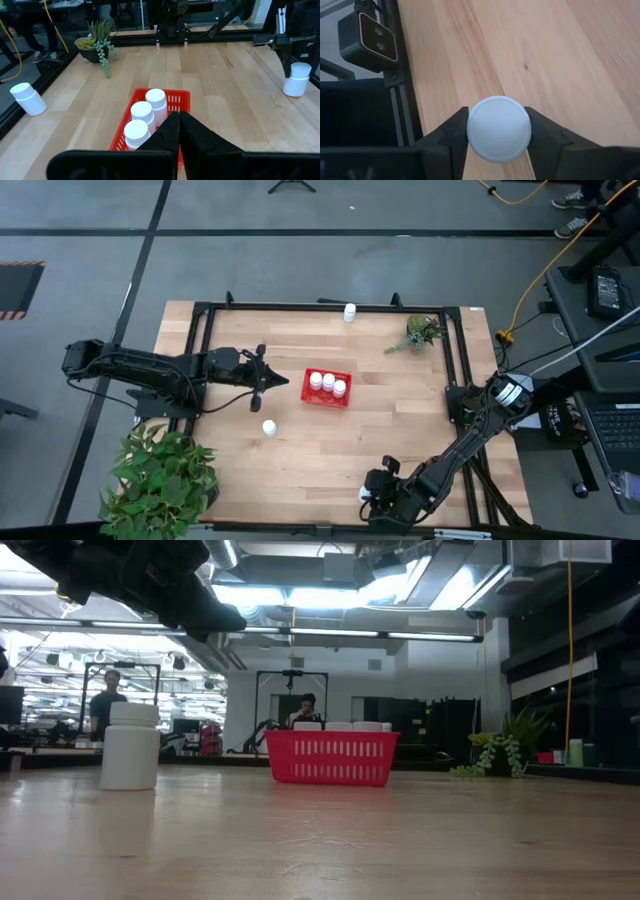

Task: Pick and place pill bottles into a basket
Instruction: Put the white pill bottle into the red basket

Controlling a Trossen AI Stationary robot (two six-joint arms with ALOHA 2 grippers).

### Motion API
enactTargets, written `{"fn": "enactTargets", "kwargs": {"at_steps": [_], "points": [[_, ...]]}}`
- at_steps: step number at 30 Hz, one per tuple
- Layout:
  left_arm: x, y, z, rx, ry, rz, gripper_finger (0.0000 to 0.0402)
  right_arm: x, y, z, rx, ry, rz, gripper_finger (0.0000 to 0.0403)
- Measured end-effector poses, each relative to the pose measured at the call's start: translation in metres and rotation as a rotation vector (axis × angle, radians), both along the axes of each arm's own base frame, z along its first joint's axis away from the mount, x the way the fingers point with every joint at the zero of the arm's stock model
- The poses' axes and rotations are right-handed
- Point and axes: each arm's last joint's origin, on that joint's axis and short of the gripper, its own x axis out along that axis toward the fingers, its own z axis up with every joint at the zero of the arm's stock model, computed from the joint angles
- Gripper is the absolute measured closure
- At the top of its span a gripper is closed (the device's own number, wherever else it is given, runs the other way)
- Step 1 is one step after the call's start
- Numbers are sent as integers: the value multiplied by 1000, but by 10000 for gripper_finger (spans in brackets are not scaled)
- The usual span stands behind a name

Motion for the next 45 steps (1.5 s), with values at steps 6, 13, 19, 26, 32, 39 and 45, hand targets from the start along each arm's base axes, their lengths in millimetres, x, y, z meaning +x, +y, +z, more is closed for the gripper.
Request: {"fn": "enactTargets", "kwargs": {"at_steps": [6,13,19,26,32,39,45], "points": [[0,0,0,0,0,0,396,-1,-2,3,-65,-33,19,248],[0,0,0,10,0,-2,392,-3,-26,27,-148,-22,-11,248],[0,0,0,29,1,-9,397,5,-57,46,-268,16,44,248],[0,0,0,28,1,-8,394,15,-102,61,-308,-16,141,248],[0,0,0,28,2,-8,397,5,-152,69,-277,-103,155,248],[0,0,0,26,1,-6,395,-1,-193,80,-380,-243,198,248],[0,0,0,27,1,-4,395,13,-229,77,-393,-271,258,248]]}}
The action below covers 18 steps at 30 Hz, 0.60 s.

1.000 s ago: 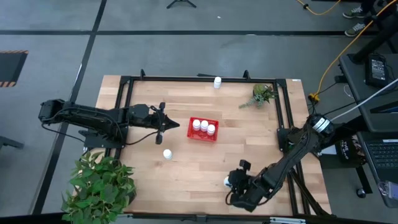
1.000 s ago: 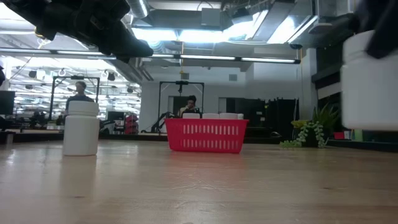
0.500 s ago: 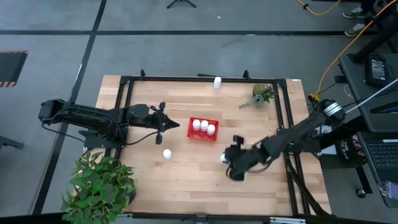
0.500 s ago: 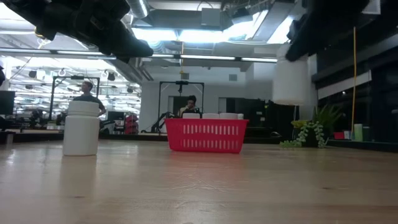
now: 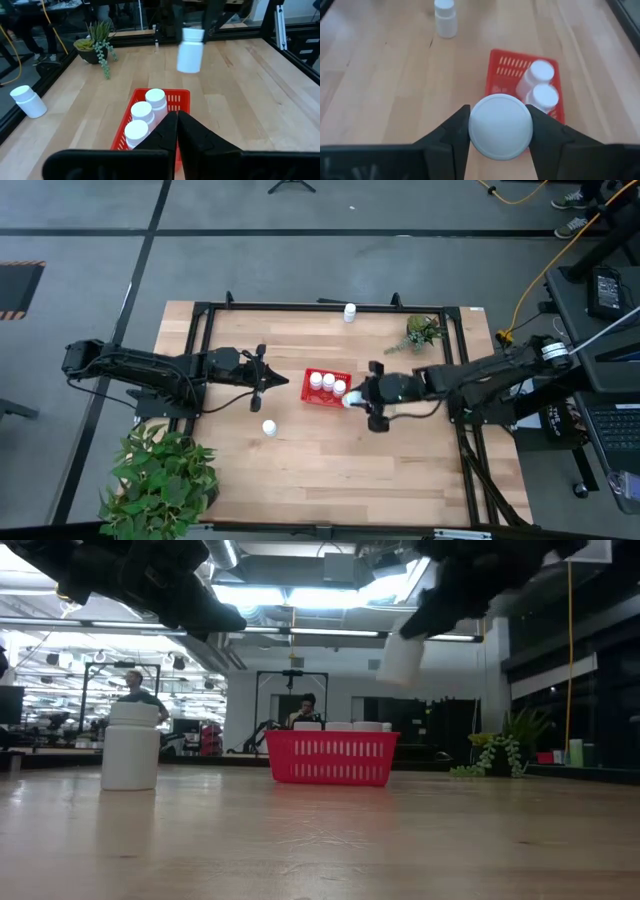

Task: Pick and place pill bottles into a basket
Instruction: Put the white pill bottle into the red basket

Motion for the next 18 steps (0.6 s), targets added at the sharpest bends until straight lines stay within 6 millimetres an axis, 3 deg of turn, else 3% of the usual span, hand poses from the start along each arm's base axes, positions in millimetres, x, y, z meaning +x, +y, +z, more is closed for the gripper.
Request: {"fn": "enactTargets", "kwargs": {"at_steps": [6,18], "points": [[0,0,0,0,0,0,396,12,-23,-1,27,-43,60,247],[0,0,0,35,2,-11,397,34,-24,-29,46,-11,70,247]]}}
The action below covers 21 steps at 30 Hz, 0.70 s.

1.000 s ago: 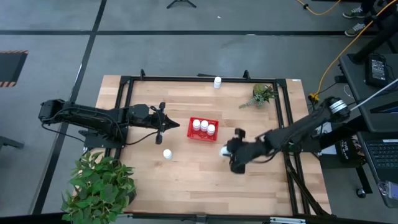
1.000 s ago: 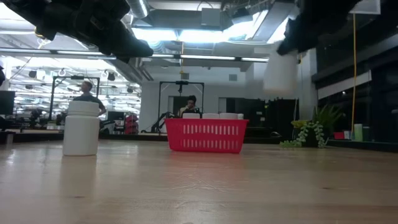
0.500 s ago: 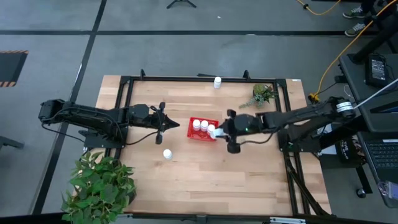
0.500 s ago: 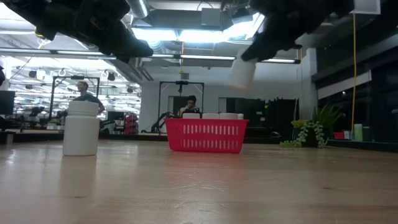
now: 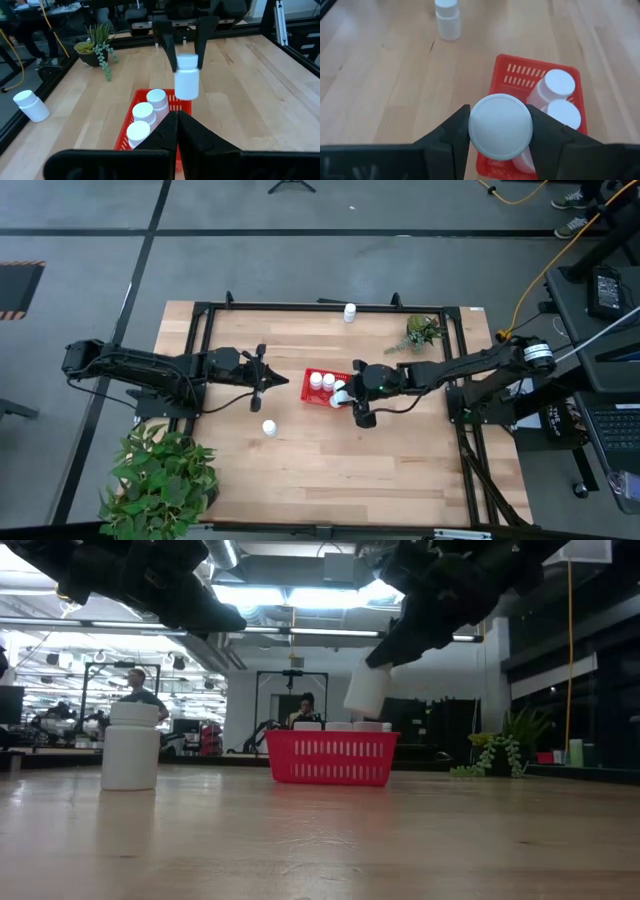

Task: Pick and place pill bottles into a basket
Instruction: Put the white pill bottle into the red basket

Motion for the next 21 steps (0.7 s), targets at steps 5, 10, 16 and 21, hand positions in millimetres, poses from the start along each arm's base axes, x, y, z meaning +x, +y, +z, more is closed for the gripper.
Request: {"fn": "enactTargets", "kwargs": {"at_steps": [5,10,16,21], "points": [[0,0,0,0,1,0,393,3,-1,-4,7,6,-11,247],[0,0,0,0,0,0,397,3,-2,-5,1,10,-42,247],[0,0,0,-1,0,0,395,2,-2,-5,-16,15,-38,247],[0,0,0,-2,0,0,395,1,-2,-7,-13,34,-41,247]]}}
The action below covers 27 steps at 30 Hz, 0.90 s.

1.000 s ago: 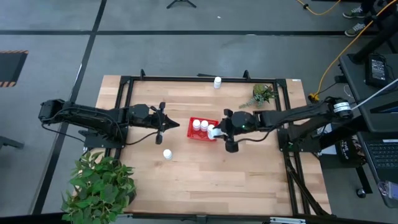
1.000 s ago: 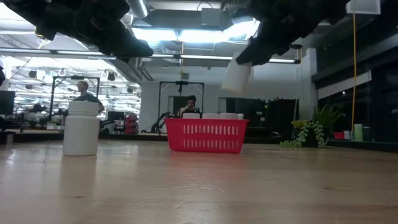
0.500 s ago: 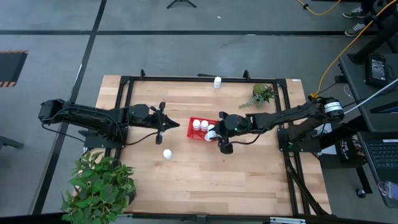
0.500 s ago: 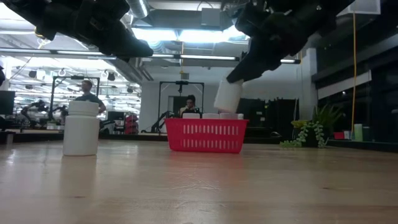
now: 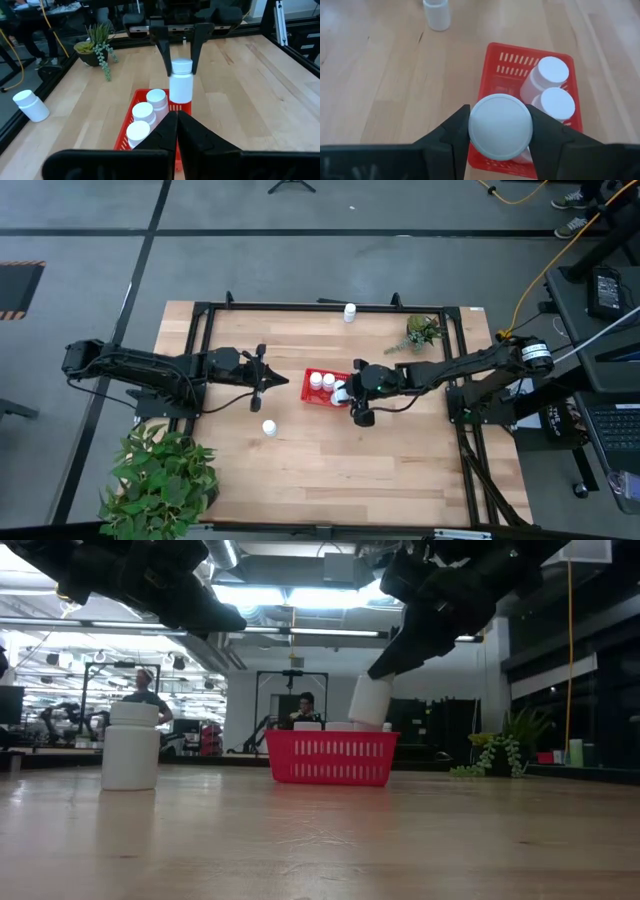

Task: Pick and place pill bottles into a basket
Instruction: Put the white pill bottle into the red basket

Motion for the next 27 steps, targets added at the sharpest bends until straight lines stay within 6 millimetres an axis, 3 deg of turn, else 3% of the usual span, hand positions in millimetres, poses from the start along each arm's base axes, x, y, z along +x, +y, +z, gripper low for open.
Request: {"fn": "enactTargets", "kwargs": {"at_steps": [17,27], "points": [[0,0,0,0,0,0,397,2,-16,-8,-8,38,-47,247],[0,0,-1,2,7,-1,395,4,-15,-13,12,53,-29,247]]}}
